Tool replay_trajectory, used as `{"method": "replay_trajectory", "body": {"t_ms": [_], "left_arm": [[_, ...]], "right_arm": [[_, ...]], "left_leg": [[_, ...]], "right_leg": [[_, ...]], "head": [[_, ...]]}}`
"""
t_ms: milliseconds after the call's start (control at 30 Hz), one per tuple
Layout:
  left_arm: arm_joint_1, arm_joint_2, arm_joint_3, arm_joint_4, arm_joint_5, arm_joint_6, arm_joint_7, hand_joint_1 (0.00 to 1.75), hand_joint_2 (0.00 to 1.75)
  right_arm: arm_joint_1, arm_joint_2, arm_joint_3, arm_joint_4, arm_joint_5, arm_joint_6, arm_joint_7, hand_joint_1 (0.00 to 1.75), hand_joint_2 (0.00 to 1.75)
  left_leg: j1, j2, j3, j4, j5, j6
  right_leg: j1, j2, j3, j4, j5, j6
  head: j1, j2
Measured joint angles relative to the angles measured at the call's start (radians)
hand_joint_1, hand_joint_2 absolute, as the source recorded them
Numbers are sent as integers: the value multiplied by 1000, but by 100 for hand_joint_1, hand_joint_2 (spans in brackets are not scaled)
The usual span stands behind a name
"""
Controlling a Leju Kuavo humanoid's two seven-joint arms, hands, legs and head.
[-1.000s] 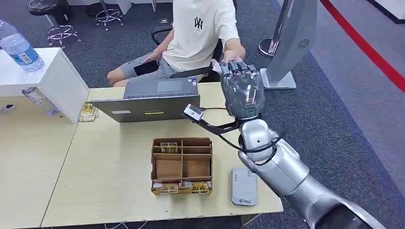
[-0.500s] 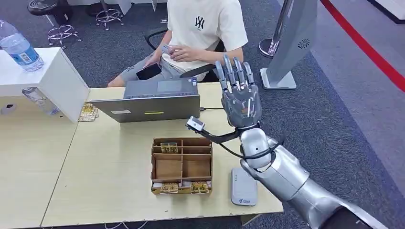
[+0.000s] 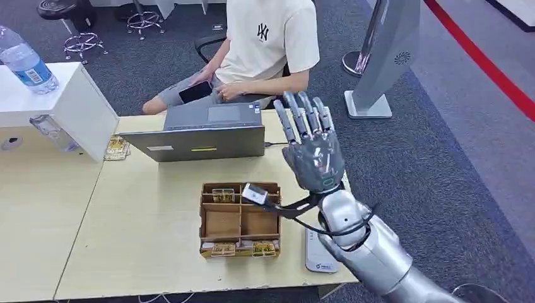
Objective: Pass the card to the sensor for recognition and then transmit it.
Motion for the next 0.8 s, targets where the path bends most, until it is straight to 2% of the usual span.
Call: {"method": "replay_trajectory", "body": {"t_ms": [33,233,333,500,533,567,600,633,667,700,800], "left_arm": [[0,0,0,0,8,2,2,0,0],[1,-3,0,0,42,18,2,0,0],[1,-4,0,0,51,23,2,0,0],[1,-5,0,0,71,30,2,0,0],[2,-4,0,0,73,30,2,0,0],[1,-5,0,0,77,30,2,0,0],[1,-4,0,0,80,30,0,0,0],[1,-4,0,0,82,30,-1,0,0],[1,-5,0,0,84,30,-2,0,0],[1,-5,0,0,84,30,-2,0,0],[1,-5,0,0,85,30,-2,0,0]], "right_arm": [[47,32,-23,-39,-1,0,-70,0,175],[267,132,-68,-207,-45,0,-225,0,175],[342,154,-67,-234,-50,0,-233,0,175],[410,161,-55,-215,-78,1,-260,0,175],[424,164,-55,-207,-85,1,-266,10,175],[436,164,-55,-201,-85,1,-274,37,175],[443,164,-55,-196,-84,1,-278,73,175],[447,164,-55,-190,-84,1,-278,145,175],[451,164,-55,-184,-84,1,-278,164,175],[453,164,-56,-180,-84,1,-278,175,175],[453,164,-57,-169,-83,1,-272,175,175]], "left_leg": [[0,0,0,0,0,0],[1,-1,0,-1,-1,0],[0,-1,-1,-1,-1,0],[0,0,0,-1,-1,0],[0,0,0,-1,-1,0],[0,0,0,-1,-1,0],[0,0,0,-1,-1,0],[0,0,0,-1,-1,0],[0,0,0,-1,-1,0],[0,0,0,-1,-1,0],[0,0,0,-1,-1,0]], "right_leg": [[0,0,-1,0,0,0],[1,-1,-1,0,-3,-2],[0,-1,0,0,-3,-2],[0,-1,0,0,-3,-2],[0,-1,0,0,-3,-2],[0,-1,0,0,-2,-2],[0,-1,0,0,-2,-2],[0,-1,0,0,-2,-2],[0,-1,0,0,-2,-2],[0,-1,0,0,-2,-2],[0,-1,0,0,-3,-2]], "head": [[-1,0],[0,0],[0,0],[1,0],[0,0],[0,0],[0,0],[0,0],[0,0],[0,0],[0,0]]}}
